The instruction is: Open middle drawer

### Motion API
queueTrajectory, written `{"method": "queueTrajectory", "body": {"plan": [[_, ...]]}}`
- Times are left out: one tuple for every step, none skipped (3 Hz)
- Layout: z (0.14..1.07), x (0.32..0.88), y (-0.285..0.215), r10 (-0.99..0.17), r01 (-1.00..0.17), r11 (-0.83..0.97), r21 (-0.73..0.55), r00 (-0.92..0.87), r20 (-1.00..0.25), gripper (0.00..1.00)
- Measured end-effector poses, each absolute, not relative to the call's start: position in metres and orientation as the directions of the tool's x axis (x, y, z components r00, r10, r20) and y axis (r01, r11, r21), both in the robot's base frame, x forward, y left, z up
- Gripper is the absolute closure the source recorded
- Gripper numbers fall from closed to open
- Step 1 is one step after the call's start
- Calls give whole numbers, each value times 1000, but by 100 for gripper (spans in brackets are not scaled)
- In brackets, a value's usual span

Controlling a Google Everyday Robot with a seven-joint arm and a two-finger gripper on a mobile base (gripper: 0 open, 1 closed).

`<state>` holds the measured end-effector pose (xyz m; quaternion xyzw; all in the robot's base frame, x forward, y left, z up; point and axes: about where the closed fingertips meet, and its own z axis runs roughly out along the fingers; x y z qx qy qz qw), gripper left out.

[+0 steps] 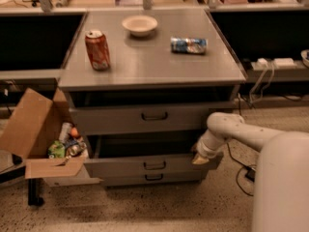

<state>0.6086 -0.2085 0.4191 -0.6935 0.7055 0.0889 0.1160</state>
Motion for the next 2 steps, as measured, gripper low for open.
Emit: {"method": "queueTrajectory", "body": {"plan": [[418,609,-208,-958,-999,22,-35,-11,-287,83],[418,609,-208,-958,-999,22,-35,-11,-287,53]]}}
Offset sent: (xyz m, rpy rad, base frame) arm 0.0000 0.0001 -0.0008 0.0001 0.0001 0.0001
